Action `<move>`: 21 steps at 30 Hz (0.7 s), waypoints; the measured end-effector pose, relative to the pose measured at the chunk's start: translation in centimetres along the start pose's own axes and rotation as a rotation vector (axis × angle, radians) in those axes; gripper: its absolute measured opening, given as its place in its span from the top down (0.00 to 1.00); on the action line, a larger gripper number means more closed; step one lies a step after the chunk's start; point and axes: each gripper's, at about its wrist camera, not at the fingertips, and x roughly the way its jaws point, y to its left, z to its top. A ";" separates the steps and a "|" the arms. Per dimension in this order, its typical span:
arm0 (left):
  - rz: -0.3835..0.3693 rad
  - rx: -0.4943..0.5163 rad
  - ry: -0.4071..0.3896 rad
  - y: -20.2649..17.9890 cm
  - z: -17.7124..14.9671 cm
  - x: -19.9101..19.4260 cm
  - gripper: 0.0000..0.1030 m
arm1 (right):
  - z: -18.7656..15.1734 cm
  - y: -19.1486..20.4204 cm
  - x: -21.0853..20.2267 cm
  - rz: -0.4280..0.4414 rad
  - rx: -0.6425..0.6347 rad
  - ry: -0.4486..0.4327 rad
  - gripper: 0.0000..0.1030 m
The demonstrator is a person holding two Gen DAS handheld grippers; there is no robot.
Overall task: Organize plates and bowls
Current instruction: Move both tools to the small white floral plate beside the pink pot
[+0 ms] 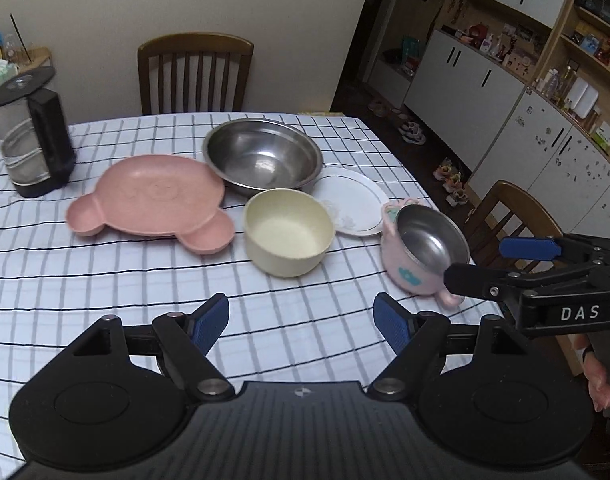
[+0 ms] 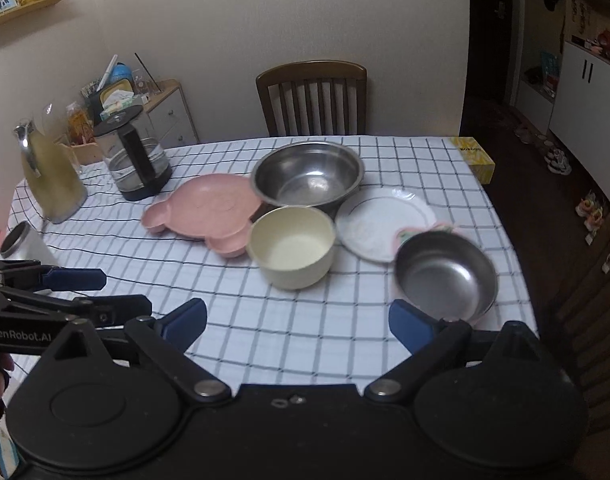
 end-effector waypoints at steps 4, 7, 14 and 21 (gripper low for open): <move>-0.006 -0.055 0.038 -2.1 2.5 3.0 0.23 | 2.6 -3.7 1.6 0.005 -0.029 0.027 0.05; 0.002 -0.099 0.060 -3.2 4.5 5.3 0.23 | 4.6 -6.3 3.1 0.005 -0.049 0.054 0.05; -0.003 -0.223 0.129 -4.9 7.8 10.6 0.23 | 8.5 -11.0 6.9 0.001 -0.070 0.108 0.06; -0.011 -0.360 0.176 -5.4 10.1 15.4 0.24 | 11.5 -15.0 11.0 0.025 -0.037 0.159 0.07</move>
